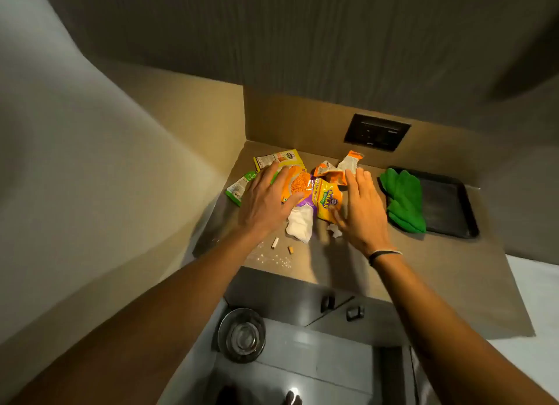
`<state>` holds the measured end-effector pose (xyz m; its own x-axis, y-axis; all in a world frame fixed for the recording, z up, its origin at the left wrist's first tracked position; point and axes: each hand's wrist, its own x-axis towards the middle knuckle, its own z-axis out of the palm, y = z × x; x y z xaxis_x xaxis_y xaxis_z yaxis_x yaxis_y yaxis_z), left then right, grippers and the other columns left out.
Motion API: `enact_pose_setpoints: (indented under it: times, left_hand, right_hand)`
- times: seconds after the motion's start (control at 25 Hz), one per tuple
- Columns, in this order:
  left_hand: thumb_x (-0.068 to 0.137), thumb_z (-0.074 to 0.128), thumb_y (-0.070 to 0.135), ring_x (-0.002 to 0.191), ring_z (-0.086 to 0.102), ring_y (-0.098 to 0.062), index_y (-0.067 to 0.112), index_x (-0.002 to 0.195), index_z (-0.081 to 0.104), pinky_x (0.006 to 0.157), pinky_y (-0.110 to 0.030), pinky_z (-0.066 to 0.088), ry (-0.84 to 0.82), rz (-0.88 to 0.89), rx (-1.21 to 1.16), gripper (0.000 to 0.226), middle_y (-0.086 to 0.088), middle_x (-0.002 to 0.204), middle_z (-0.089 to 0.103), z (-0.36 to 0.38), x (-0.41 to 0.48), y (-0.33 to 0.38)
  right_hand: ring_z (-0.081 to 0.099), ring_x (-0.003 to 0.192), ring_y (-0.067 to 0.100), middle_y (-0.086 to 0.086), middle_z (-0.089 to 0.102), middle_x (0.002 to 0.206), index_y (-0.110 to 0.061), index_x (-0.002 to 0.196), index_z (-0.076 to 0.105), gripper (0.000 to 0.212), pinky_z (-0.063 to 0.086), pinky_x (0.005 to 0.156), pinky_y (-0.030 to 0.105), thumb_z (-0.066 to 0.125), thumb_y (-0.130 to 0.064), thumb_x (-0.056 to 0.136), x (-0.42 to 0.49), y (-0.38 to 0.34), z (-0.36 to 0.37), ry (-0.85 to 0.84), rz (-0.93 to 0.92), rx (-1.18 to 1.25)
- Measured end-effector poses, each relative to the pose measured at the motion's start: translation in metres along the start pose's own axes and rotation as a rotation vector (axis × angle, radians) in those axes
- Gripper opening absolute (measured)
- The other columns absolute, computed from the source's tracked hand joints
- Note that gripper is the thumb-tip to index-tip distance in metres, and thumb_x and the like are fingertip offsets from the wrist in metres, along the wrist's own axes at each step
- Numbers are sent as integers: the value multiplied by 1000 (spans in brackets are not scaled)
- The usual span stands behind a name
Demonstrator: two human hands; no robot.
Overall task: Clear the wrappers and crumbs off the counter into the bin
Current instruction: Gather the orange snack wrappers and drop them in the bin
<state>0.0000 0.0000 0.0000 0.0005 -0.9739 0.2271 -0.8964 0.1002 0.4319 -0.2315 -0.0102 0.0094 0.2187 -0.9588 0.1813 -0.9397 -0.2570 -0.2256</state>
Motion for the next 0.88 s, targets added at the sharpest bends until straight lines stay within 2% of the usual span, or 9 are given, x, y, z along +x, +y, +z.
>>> enact_pose_setpoints:
  times: [0.08, 0.16, 0.24, 0.32, 0.44, 0.56, 0.68, 0.8, 0.88]
  left_hand:
    - [95, 70, 50, 142, 52, -37, 21, 154, 47, 107, -48, 50, -84, -54, -27, 69, -11, 160, 48, 17, 31, 1]
    - [92, 76, 44, 142, 50, -39, 25, 156, 45, 105, -49, 50, -224, -95, 49, 73, -11, 162, 43, 32, 65, -2]
    - [90, 79, 38, 149, 39, -39, 29, 160, 40, 110, -51, 46, -321, -18, 138, 80, -10, 167, 36, 48, 89, -7]
    - [91, 78, 33, 151, 35, -35, 28, 158, 45, 112, -51, 44, -388, 134, 271, 75, -8, 167, 39, 57, 106, -13]
    - [92, 77, 36, 137, 47, -32, 22, 139, 66, 108, -48, 45, -351, 244, 367, 50, -6, 146, 60, 70, 118, -11]
    - [91, 75, 22, 127, 52, -32, 20, 126, 72, 101, -46, 46, -266, 283, 428, 35, -7, 131, 66, 87, 118, -7]
    - [91, 75, 16, 124, 53, -31, 18, 117, 75, 101, -46, 45, -201, 325, 416, 26, -9, 126, 67, 102, 121, -8]
    - [92, 78, 22, 121, 54, -29, 19, 112, 78, 100, -45, 44, -147, 295, 373, 21, -7, 123, 68, 111, 124, -10]
    - [92, 80, 26, 118, 55, -27, 22, 107, 80, 98, -44, 45, -86, 286, 322, 16, -3, 120, 69, 117, 126, -11]
  right_hand:
    - [20, 163, 41, 21, 22, 174, -13, 166, 22, 93, 35, 129, 56, 78, -29, 94, 31, 13, 12, -19, -15, 27]
    - [18, 163, 42, 22, 18, 175, -18, 167, 21, 91, 36, 128, 57, 77, -20, 95, 71, 23, 21, -55, -12, -9]
    - [16, 163, 44, 22, 16, 175, -24, 167, 22, 82, 37, 125, 61, 71, -20, 101, 101, 29, 38, -99, -6, -43]
    - [19, 162, 45, 19, 19, 175, -28, 165, 28, 71, 40, 121, 64, 66, -26, 104, 118, 33, 53, -151, -37, -62]
    - [39, 153, 42, 16, 39, 167, -27, 153, 49, 54, 54, 110, 61, 68, -24, 103, 129, 38, 70, -139, -84, -155]
    - [57, 137, 36, 11, 58, 149, -26, 142, 61, 41, 62, 97, 52, 69, -32, 101, 129, 38, 81, -66, -87, -170]
    - [61, 129, 35, 9, 64, 140, -22, 140, 62, 42, 61, 91, 48, 71, -29, 100, 130, 43, 84, -4, -77, -165]
    - [60, 132, 35, 10, 63, 142, -19, 143, 61, 45, 61, 94, 47, 71, -20, 100, 126, 48, 87, 18, -85, -162]
    - [61, 128, 36, 10, 65, 138, -18, 139, 64, 42, 60, 91, 48, 73, -18, 98, 120, 54, 89, 77, -89, -140]
